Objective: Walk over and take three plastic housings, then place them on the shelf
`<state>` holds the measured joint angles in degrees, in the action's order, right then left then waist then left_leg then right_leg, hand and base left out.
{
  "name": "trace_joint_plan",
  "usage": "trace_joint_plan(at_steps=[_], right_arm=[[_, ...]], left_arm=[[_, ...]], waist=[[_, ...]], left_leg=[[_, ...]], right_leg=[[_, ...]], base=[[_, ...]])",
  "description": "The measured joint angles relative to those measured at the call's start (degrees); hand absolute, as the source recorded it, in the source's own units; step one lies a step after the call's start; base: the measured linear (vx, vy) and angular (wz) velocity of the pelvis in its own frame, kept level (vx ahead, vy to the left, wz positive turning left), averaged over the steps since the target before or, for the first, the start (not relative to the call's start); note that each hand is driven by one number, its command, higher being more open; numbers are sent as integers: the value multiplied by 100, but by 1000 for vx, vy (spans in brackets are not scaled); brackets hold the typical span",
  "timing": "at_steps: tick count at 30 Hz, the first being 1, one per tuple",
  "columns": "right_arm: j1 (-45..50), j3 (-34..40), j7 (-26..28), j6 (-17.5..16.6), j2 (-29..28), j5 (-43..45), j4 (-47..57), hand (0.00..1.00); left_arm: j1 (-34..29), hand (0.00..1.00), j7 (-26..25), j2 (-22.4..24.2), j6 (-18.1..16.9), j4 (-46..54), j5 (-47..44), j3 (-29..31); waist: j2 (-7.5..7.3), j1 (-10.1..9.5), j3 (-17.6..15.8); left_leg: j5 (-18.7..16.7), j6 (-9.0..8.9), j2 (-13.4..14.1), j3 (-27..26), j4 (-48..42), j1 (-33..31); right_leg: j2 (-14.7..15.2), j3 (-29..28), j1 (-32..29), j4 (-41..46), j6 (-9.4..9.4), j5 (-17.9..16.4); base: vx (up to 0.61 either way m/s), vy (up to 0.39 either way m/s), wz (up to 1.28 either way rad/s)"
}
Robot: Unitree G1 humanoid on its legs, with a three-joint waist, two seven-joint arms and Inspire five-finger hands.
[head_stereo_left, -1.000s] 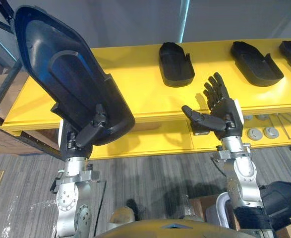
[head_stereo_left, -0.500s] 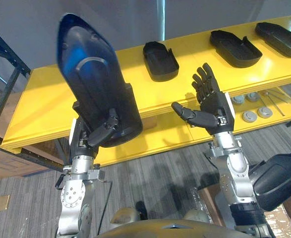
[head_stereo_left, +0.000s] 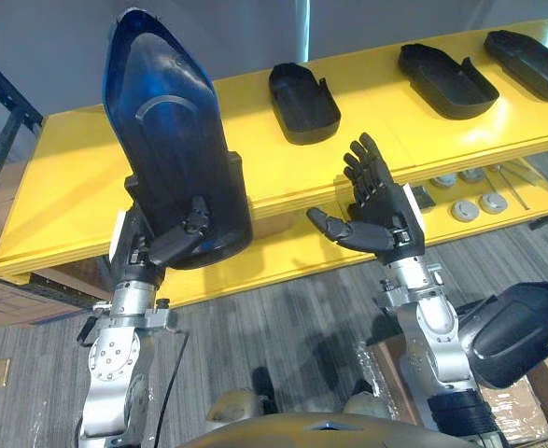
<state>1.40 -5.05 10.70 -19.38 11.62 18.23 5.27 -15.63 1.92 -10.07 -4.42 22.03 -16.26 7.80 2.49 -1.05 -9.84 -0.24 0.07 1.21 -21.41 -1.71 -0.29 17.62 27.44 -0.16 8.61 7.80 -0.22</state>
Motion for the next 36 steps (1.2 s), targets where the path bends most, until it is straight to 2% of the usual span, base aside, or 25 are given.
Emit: trace_joint_plan(at_steps=[5, 8, 11, 15, 21, 24, 30, 36], right_arm=[[8, -190, 16, 224, -1, 7, 0, 100], [25, -472, 194, 417, 16, 19, -1, 100], [132, -735, 346, 644, 96, 22, -1, 100], [261, -952, 526, 844, 235, 21, -22, 100], [284, -1247, 628, 885, 324, 12, -22, 100], [215, -1625, 653, 909, 415, 9, -21, 100], [81, -2007, 618, 1078, 414, -230, -10, 100], [-57, -2207, 496, 1250, 382, -376, 407, 100]], left_arm=[[340, 0, -126, -2, 109, -345, -549, 14], [783, 0, -630, -75, 116, -898, -260, 99], [1484, 0, -1013, -449, 126, -1950, 111, 259], [2111, 0, -1310, -893, 128, -2961, 66, 550], [2996, 0, -1026, -1628, 156, -4001, -179, 596], [3630, 0, -678, -2028, 277, -4491, -606, 581], [4514, 0, -547, -2252, 749, -5154, -875, 403], [4949, 0, -512, -2368, 1220, -5567, -1603, 139]], waist=[[20, 53, 16], [53, 139, 45], [98, 188, 74], [104, 274, 72], [137, 292, 61], [220, 296, 20], [346, 371, -170], [316, 472, -586]], left_leg=[[16, -17, 39, -115, 52, 137], [49, -50, 61, -186, 115, 185], [83, -73, 89, -253, 162, 182], [155, -84, 99, -337, 235, 150], [203, -79, 100, -358, 235, 55], [248, -72, 86, -354, 232, -70], [367, -36, 22, -353, 293, -227], [469, -3, 8, -451, 286, -495]], right_leg=[[-70, -123, 69, -105, -9, 39], [-119, -197, 58, -160, -31, 81], [-160, -277, -25, -155, -53, 104], [-175, -402, -196, -57, -78, 94], [-168, -496, -382, 62, -105, 77], [-134, -561, -590, 216, -141, 50], [-57, -657, -932, 535, -197, -4], [13, -834, -1399, 818, -227, -21]], base=[[18, -4, -15], [-20, -4, -14], [-28, -6, -14], [-24, -12, -10], [-3, -5, -3], [-17, -5, -2], [-39, -10, 0], [-62, -19, -7]])
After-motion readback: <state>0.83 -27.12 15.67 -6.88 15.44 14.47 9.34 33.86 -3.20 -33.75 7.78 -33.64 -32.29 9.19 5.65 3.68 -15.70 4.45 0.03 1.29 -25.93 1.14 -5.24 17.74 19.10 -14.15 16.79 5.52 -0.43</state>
